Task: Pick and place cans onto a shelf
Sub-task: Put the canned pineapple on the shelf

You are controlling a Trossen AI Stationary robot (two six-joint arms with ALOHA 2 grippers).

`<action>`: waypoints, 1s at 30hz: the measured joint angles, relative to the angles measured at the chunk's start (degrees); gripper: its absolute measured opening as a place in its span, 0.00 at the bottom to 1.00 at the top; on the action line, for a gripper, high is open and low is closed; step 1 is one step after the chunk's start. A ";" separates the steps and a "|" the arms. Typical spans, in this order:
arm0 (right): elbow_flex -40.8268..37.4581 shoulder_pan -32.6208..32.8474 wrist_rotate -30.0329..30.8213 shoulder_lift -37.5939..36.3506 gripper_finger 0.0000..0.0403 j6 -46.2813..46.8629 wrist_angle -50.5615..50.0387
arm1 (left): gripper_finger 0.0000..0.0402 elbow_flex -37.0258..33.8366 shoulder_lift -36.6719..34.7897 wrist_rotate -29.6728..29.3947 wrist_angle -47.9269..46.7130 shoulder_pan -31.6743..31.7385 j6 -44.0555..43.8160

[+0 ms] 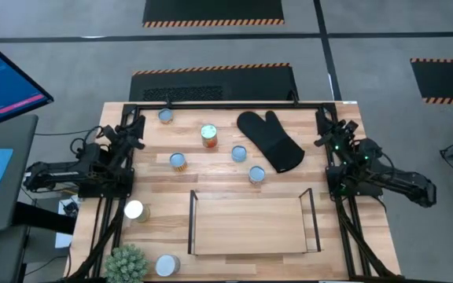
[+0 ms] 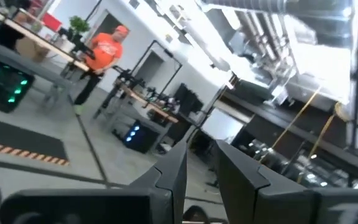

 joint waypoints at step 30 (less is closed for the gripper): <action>3.54 -6.63 -3.57 16.68 0.08 0.66 -4.62 | 0.18 69.10 74.11 47.37 -65.10 16.76 35.78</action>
